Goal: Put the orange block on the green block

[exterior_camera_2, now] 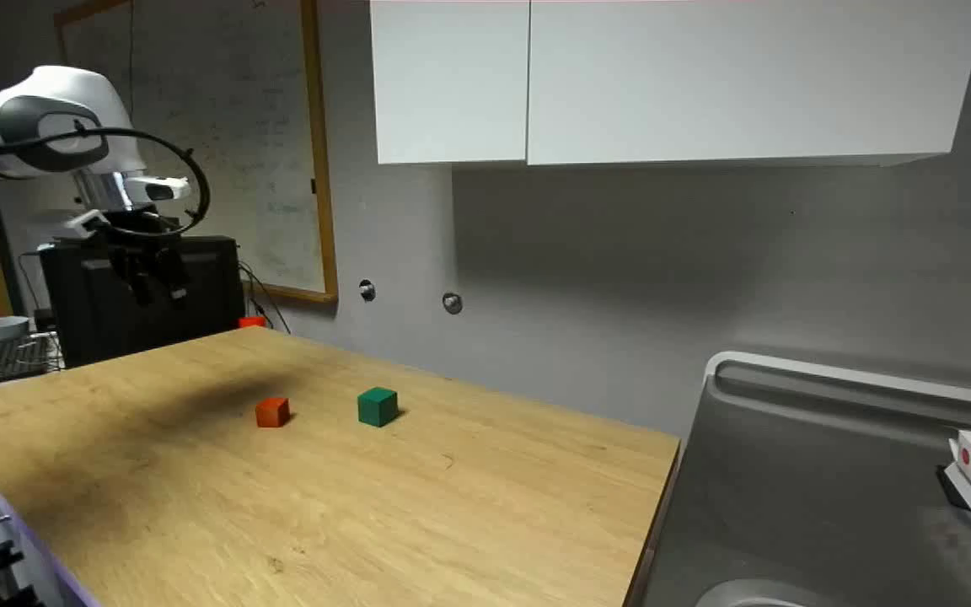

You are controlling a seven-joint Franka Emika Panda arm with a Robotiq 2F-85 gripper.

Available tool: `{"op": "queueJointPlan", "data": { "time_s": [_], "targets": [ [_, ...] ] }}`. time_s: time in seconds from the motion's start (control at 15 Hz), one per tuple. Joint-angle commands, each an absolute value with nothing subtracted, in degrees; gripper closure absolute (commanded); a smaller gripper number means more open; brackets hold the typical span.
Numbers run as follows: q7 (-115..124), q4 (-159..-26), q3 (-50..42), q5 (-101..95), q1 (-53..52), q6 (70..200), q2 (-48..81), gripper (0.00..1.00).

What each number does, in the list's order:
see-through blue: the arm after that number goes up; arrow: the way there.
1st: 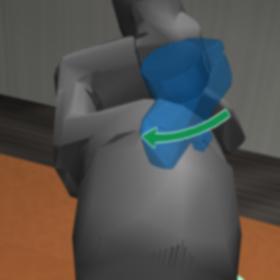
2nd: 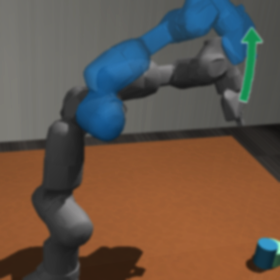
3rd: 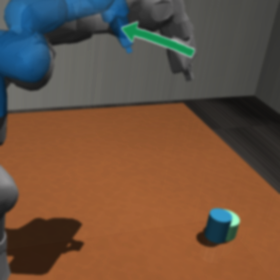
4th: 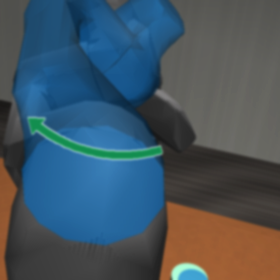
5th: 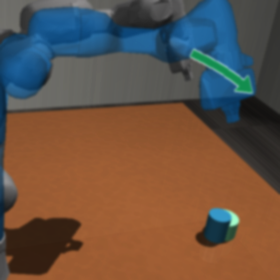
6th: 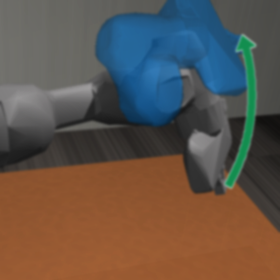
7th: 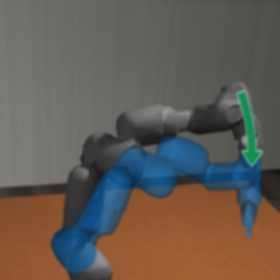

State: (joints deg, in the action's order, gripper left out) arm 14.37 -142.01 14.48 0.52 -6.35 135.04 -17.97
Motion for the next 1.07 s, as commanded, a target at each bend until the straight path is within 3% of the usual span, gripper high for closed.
{"op": "queueJointPlan", "data": {
  "time_s": [0.0, 1.0],
  "targets": [
    [14.59, -141.85, 13.74, 0.2, -7.11, 134.91, -17.92, 0.0],
    [15.14, -140.75, 10.06, -3.71, -2.28, 140.38, -13.26, 0.0]
  ]
}}
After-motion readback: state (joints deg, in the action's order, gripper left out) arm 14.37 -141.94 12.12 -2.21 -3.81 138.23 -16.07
